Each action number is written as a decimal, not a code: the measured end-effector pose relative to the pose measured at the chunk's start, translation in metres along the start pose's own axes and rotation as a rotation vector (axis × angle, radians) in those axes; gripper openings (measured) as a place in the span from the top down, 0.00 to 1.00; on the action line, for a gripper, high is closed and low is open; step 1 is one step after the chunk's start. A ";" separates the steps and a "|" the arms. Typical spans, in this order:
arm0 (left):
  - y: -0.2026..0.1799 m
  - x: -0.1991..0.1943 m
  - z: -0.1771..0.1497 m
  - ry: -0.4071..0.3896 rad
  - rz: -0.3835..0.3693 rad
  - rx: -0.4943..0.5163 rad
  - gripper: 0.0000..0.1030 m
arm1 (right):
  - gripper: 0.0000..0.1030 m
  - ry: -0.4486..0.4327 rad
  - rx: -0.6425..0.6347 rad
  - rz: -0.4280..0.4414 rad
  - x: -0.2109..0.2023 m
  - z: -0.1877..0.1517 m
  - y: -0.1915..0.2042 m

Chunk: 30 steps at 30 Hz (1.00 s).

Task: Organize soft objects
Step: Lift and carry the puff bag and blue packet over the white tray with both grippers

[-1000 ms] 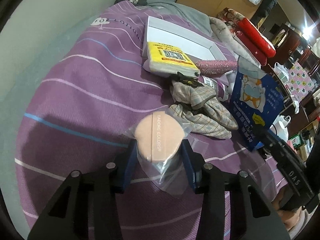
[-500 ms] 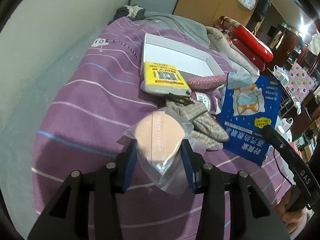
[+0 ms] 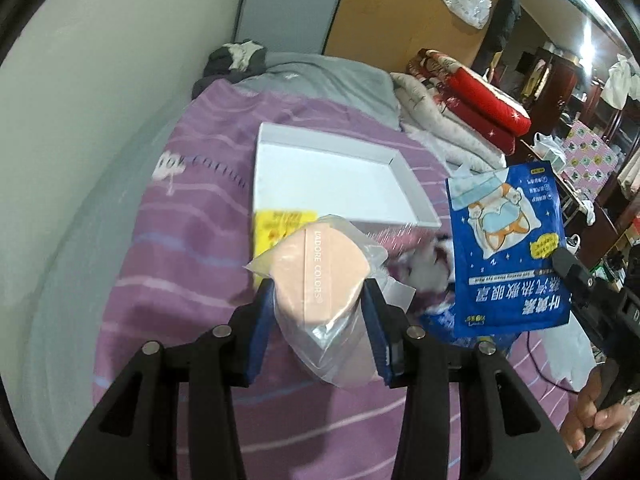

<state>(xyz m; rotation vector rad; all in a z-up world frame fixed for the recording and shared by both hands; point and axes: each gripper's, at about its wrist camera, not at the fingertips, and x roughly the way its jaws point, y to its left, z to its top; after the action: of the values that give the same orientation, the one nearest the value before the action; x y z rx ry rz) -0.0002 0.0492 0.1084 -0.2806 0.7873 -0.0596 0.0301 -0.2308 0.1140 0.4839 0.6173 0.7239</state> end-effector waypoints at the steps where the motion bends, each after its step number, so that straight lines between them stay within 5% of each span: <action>1: -0.002 0.002 0.007 0.000 -0.008 0.001 0.56 | 0.99 -0.007 0.010 0.004 0.000 0.007 -0.002; 6: -0.002 0.026 0.039 0.057 -0.093 -0.063 0.56 | 0.99 -0.017 0.053 -0.013 0.014 0.040 -0.012; 30: -0.046 0.075 0.190 0.050 -0.027 0.005 0.56 | 0.99 -0.003 0.204 0.025 0.119 0.163 -0.042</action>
<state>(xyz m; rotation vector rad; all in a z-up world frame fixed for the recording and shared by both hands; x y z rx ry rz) 0.1898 0.0363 0.1965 -0.2858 0.8329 -0.0942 0.2281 -0.2031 0.1647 0.6814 0.6869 0.6873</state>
